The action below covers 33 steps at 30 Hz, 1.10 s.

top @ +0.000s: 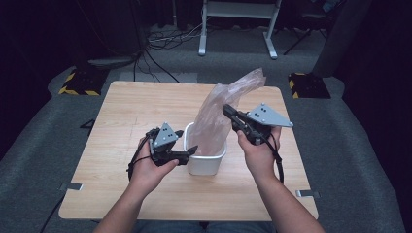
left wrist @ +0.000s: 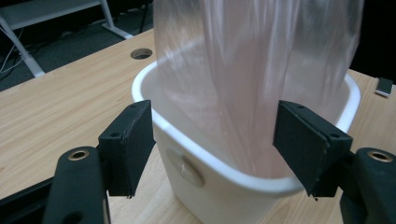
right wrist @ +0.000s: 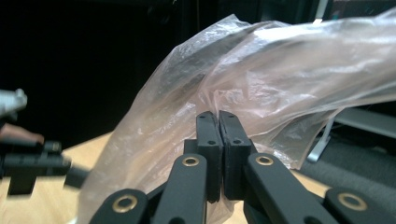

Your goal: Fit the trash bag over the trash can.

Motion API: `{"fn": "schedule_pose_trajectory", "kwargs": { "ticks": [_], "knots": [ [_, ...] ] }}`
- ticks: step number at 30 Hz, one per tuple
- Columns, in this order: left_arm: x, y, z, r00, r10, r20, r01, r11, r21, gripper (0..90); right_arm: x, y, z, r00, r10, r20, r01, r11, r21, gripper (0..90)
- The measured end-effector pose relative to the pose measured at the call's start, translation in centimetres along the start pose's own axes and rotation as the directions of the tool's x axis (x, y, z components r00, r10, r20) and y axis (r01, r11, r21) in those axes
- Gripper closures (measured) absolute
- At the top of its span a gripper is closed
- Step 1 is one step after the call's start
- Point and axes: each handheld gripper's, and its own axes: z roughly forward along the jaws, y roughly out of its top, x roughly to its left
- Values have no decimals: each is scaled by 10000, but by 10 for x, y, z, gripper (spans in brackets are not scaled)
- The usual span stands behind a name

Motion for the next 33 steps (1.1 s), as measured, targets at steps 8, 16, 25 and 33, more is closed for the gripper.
{"fn": "schedule_pose_trajectory", "kwargs": {
  "ticks": [8, 16, 25, 33],
  "knots": [
    [4, -7, -11, 9999, -123, -41, 123, 9999, -80, 290, 8, -36, 3, 9933, 397, -1083, -216, 9863, 1635, 596],
    [10, -11, -18, 9995, -288, -90, 286, 9992, -295, 288, -13, -41, -26, 9763, 1924, -990, -1873, 9806, 583, 374],
    [19, -18, -32, 9983, -492, -298, 475, 9972, -574, 302, -35, -35, -35, 9832, 1824, -47, -1810, 9781, 1032, 463],
    [32, -32, -43, 9944, -929, -510, 907, 9949, -434, 303, -47, -38, -31, 9856, 1676, 222, -1680, 9569, 2369, 437]
  ]
}}
